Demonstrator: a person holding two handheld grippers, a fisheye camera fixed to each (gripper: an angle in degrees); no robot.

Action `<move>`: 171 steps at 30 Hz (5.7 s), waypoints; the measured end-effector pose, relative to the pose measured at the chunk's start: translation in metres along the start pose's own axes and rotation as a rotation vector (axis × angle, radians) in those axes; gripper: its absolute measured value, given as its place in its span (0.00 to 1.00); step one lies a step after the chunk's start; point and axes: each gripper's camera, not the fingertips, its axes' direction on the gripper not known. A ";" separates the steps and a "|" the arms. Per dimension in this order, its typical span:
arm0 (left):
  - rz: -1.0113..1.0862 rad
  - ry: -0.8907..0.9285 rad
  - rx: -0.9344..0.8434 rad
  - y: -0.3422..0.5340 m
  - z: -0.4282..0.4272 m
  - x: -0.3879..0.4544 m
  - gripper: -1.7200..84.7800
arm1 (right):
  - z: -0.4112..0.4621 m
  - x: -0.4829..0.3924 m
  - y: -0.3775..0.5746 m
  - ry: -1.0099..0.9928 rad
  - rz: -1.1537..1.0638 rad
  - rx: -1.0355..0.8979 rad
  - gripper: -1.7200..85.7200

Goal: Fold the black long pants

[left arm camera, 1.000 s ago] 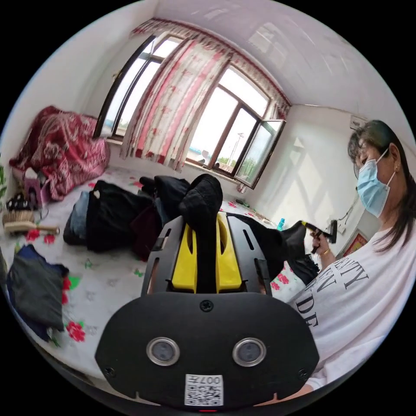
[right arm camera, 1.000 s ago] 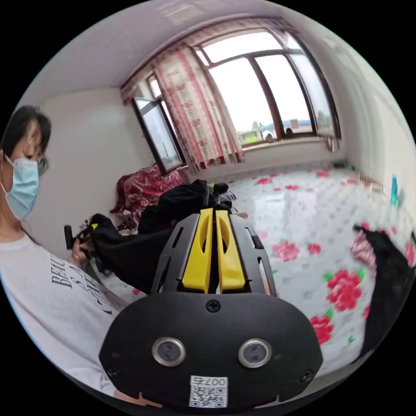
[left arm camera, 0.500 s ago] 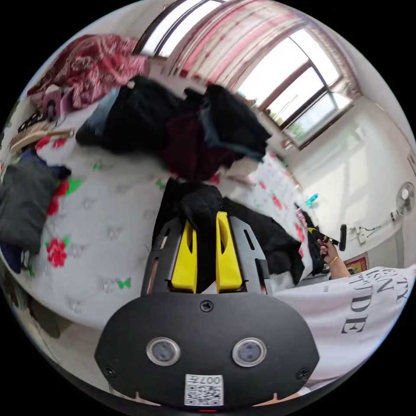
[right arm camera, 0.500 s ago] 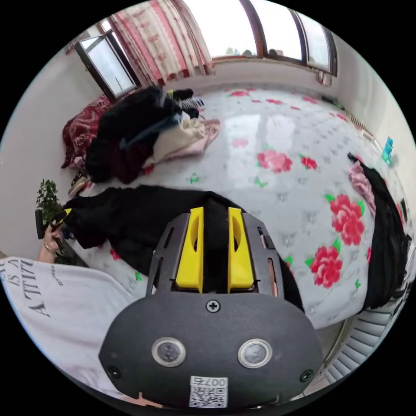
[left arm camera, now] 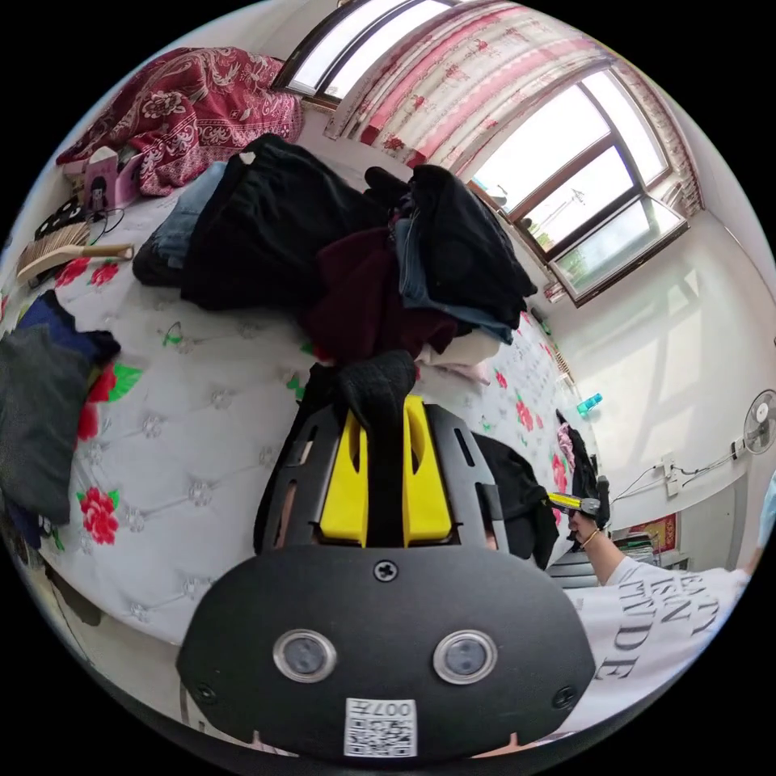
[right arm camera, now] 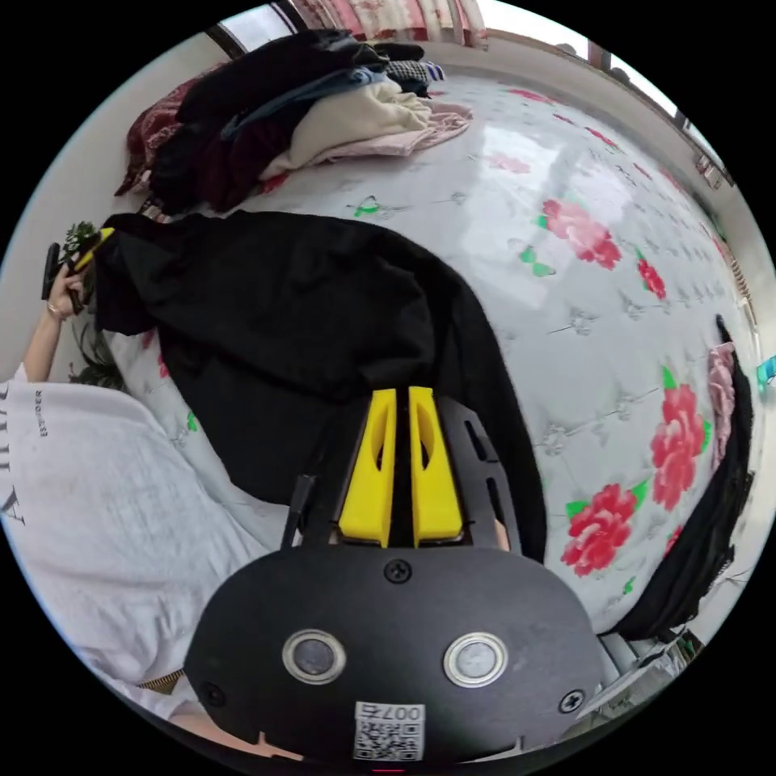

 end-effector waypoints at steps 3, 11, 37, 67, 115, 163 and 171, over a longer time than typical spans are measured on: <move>0.062 0.031 0.042 -0.058 -0.012 0.029 0.09 | -0.073 0.027 -0.027 0.101 0.029 0.160 0.03; 0.341 0.145 0.255 -0.087 -0.111 0.086 0.09 | -0.318 0.031 0.026 0.201 0.049 0.755 0.02; 0.210 -0.347 -0.347 0.113 0.020 0.021 0.14 | -0.056 0.053 0.079 0.073 0.324 0.181 0.08; -0.015 -0.451 -0.453 -0.039 0.208 -0.017 0.14 | 0.074 0.041 -0.074 0.103 0.005 -0.201 0.04; 0.133 -0.198 -0.226 0.202 -0.044 -0.011 0.01 | -0.202 0.115 0.338 -0.046 0.668 0.573 0.02; 0.060 -0.413 -0.116 0.398 -0.037 0.055 0.12 | -0.024 -0.485 0.123 -0.314 -0.746 0.077 0.12; 0.296 -0.560 -0.125 0.426 0.035 0.106 0.11 | 0.046 -0.613 0.138 -0.136 -1.163 -0.148 0.13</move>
